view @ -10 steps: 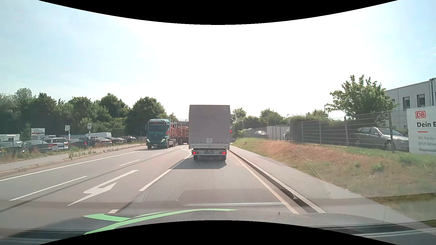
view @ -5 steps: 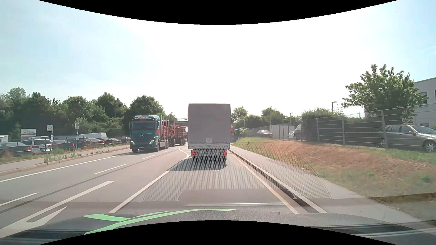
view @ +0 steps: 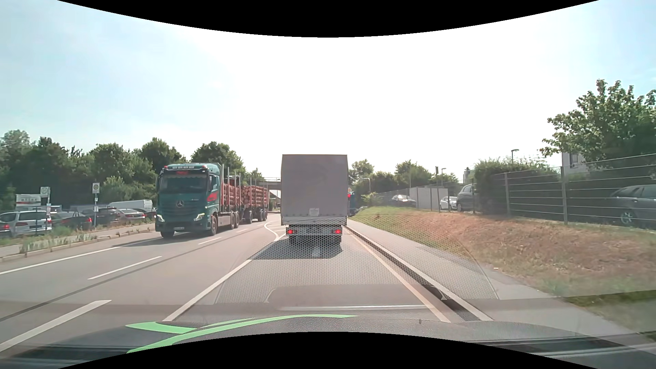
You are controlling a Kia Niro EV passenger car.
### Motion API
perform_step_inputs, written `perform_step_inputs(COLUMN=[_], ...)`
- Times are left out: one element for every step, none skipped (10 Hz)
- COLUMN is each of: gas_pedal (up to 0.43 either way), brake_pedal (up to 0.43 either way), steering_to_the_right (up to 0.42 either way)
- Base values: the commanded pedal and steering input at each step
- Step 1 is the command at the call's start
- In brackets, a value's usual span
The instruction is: Follow the waypoints while adhering to traffic rules and regulations
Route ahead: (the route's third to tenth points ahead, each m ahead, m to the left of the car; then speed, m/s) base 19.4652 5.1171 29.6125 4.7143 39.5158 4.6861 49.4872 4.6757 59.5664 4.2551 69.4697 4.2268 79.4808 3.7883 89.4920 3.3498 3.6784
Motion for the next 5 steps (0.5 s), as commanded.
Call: perform_step_inputs(gas_pedal=[0.0, 0.0, 0.0, 0.0, 0.0], brake_pedal=[0.201, 0.207, 0.207, 0.201, 0.195], steering_to_the_right=[-0.002, -0.002, -0.002, -0.002, -0.002])
